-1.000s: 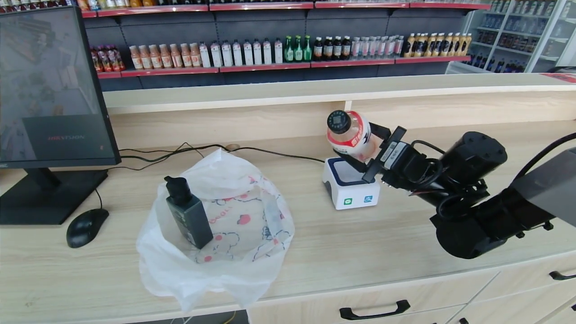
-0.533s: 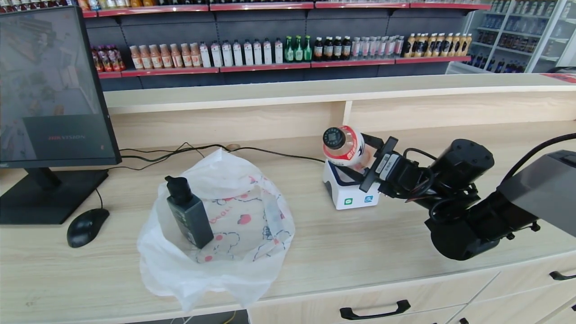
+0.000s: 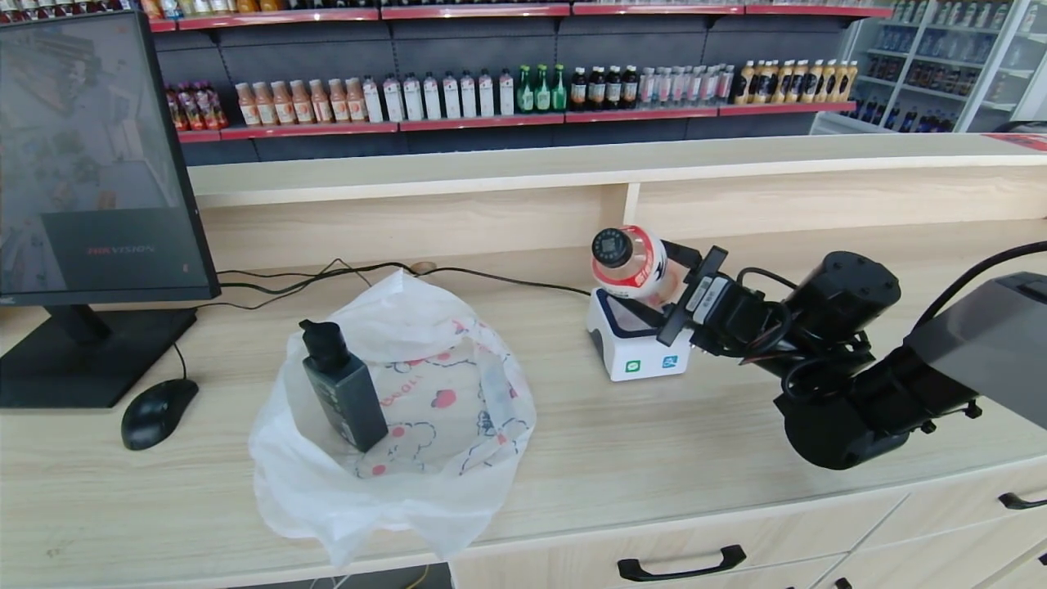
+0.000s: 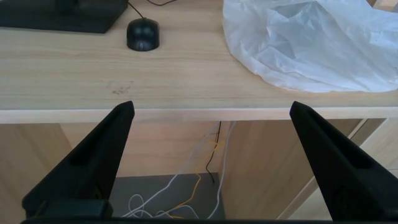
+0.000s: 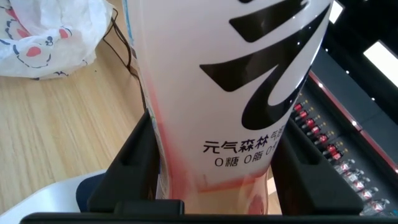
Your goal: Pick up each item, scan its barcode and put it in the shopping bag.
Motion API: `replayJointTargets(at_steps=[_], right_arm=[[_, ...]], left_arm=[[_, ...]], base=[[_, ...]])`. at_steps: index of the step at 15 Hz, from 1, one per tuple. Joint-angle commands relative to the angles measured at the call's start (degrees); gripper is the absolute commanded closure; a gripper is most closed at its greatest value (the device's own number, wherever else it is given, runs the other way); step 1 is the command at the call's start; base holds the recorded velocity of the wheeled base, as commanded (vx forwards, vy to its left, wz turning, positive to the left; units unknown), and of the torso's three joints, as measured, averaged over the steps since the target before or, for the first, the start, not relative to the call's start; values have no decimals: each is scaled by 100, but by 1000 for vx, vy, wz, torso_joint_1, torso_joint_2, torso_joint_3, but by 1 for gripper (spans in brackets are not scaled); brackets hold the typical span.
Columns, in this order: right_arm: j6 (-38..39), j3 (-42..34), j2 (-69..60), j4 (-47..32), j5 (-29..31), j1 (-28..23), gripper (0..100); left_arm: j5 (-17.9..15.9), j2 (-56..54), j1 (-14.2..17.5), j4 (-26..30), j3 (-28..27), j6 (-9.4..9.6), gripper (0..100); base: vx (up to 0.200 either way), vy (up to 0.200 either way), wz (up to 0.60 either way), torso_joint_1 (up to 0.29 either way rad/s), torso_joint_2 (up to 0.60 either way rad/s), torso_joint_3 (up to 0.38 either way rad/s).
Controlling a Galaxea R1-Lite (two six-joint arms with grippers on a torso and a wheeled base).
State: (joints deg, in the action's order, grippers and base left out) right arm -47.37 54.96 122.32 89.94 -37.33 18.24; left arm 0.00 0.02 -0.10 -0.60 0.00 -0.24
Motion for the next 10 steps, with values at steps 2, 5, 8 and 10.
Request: replayJointTargets(at_steps=[2, 5, 8, 10], right_arm=[[0, 15, -15, 6, -3, -4, 100], [9, -11, -15, 6, -3, -4, 100], [114, 42, -86, 6, 41, -4, 100], [185, 24, -200, 6, 138, -4, 100]], left_arm=[[0, -2, 1, -2, 0, -2, 0], [0, -2, 1, -2, 0, -2, 0], [0, -2, 1, -2, 0, -2, 0], [0, -2, 1, 7, 0, -2, 0]], base=[[0, 0, 0, 0, 0, 0], [0, 0, 0, 0, 0, 0], [0, 0, 0, 0, 0, 0], [0, 0, 0, 0, 0, 0]])
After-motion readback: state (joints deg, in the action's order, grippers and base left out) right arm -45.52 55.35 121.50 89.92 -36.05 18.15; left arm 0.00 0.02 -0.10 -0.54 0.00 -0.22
